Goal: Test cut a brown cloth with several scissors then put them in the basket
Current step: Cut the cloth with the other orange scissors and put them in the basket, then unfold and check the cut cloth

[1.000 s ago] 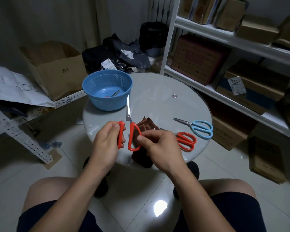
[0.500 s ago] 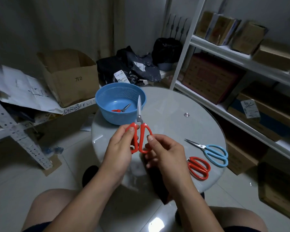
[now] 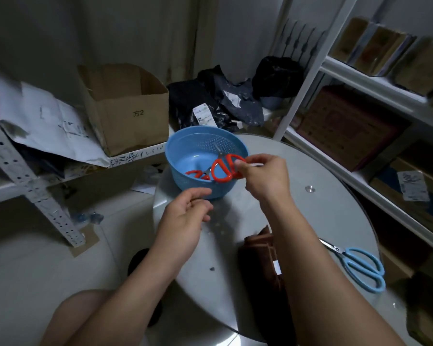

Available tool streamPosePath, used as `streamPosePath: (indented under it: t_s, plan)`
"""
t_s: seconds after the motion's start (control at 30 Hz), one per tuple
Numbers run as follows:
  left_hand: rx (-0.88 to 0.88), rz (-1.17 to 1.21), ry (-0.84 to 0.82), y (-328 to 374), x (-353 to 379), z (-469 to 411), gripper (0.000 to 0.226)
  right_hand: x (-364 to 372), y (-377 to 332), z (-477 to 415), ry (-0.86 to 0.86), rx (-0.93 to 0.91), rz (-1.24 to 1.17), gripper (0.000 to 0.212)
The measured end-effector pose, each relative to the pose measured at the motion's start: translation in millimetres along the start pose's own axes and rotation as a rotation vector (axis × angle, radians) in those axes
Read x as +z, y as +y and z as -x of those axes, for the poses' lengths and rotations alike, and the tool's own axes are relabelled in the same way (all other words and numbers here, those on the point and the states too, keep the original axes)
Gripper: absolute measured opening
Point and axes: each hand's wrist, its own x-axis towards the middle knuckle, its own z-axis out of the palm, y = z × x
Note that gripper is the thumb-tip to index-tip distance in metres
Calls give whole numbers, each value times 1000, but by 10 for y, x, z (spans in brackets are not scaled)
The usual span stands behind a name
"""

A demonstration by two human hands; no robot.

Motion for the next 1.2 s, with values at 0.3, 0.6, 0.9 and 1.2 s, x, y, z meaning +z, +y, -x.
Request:
streamPosePath:
  t_s: [0.3,0.6,0.9,1.2]
  plan:
    - [179,-442,70,-142,-50,-283,51,452,-131,-374,-87,-198,668,31]
    - [154,-640,14,-107,-39,-369,50,271,-75,-270,-168,-367,708,21]
    - [296,-836,-175,-194,433,333,40,-1068,527,411,-103,-182,300,13]
    - [48,-788,-165,-382,727,853,25,-1549,1081,1300,-212,160,545,64]
